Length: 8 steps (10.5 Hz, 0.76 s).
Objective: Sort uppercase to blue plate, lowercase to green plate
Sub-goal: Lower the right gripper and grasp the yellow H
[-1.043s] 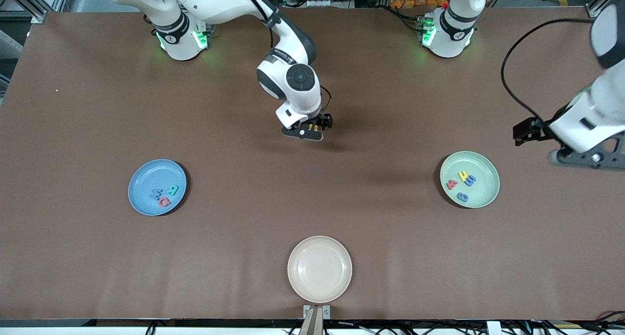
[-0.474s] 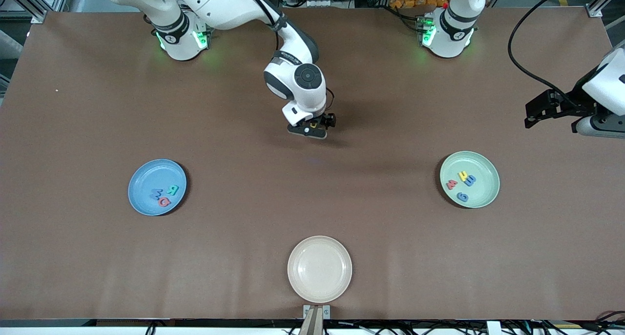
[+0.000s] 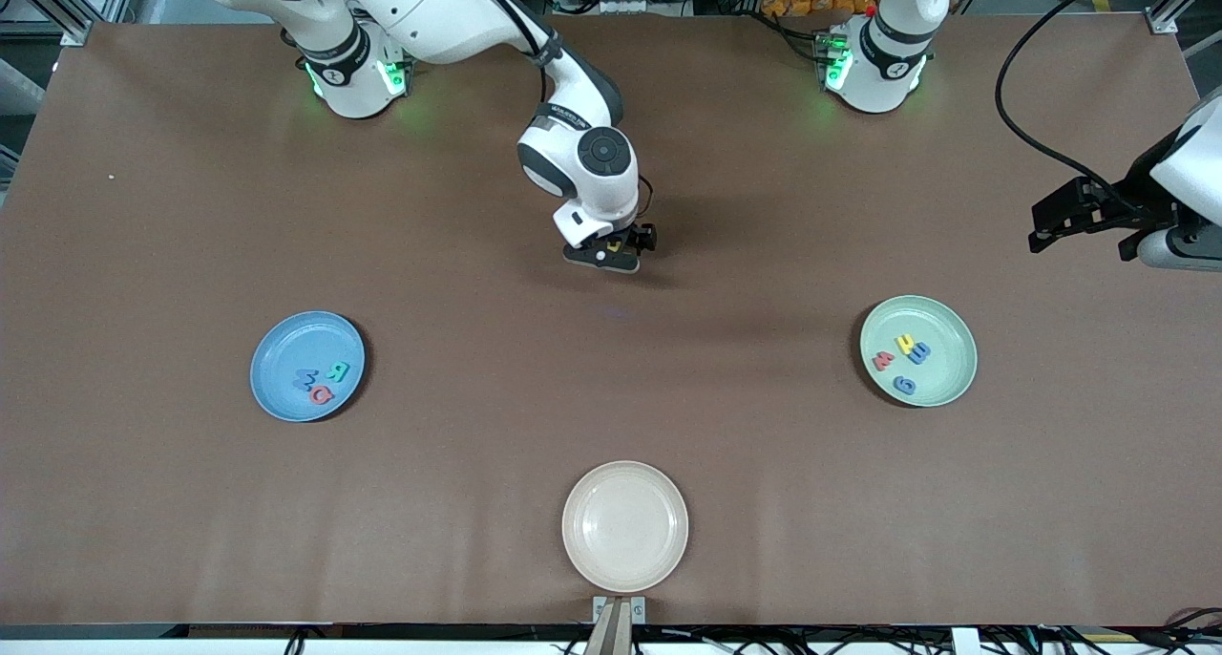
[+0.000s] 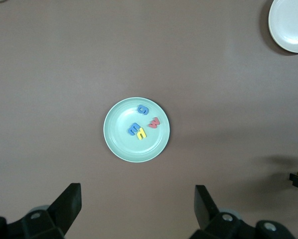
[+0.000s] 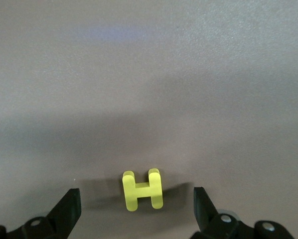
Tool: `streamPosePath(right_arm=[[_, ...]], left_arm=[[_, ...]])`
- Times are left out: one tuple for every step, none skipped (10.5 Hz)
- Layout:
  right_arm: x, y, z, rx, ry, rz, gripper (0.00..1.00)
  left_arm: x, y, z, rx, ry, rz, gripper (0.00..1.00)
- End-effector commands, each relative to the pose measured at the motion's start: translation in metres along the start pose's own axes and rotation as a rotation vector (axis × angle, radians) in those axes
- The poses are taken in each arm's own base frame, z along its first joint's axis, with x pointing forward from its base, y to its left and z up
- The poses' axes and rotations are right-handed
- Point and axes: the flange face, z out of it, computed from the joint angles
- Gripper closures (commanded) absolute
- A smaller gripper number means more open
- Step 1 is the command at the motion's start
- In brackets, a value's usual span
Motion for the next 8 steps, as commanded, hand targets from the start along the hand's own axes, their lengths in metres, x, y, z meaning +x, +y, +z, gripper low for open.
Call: streamPosePath(right_arm=[[-0.005, -0.003, 0.002, -0.001, 0.016, 0.006, 0.0], [-0.008, -0.004, 0.006, -0.005, 0.013, 0.001, 0.0], [-0.008, -0.004, 0.007, -0.004, 0.014, 0.002, 0.0], [-0.007, -0.004, 0.008, 0.002, 0.016, 0.003, 0.0], [-0.01, -0.006, 0.01, 0.003, 0.018, 0.009, 0.0], [-0.01, -0.006, 0.012, -0.003, 0.032, 0.011, 0.0], [-0.009, -0.006, 0.014, -0.009, 0.042, 0.016, 0.0], [-0.009, -0.006, 0.014, -0.008, 0.043, 0.02, 0.0]], left_arm=[[0.003, -0.002, 0.0, -0.026, 0.021, -0.019, 0.0], [0.004, -0.008, 0.0, -0.027, 0.03, -0.042, 0.0], [0.004, -0.006, -0.001, -0.029, 0.032, -0.054, 0.0], [0.002, -0.004, -0.005, -0.023, 0.037, -0.077, 0.0], [0.001, -0.002, -0.006, -0.022, 0.034, -0.078, 0.0], [0.0, 0.0, -0.005, -0.021, 0.033, -0.075, 0.0], [0.0, 0.001, -0.006, -0.021, 0.033, -0.074, 0.0], [0.0, 0.004, -0.005, -0.021, 0.031, -0.071, 0.0]])
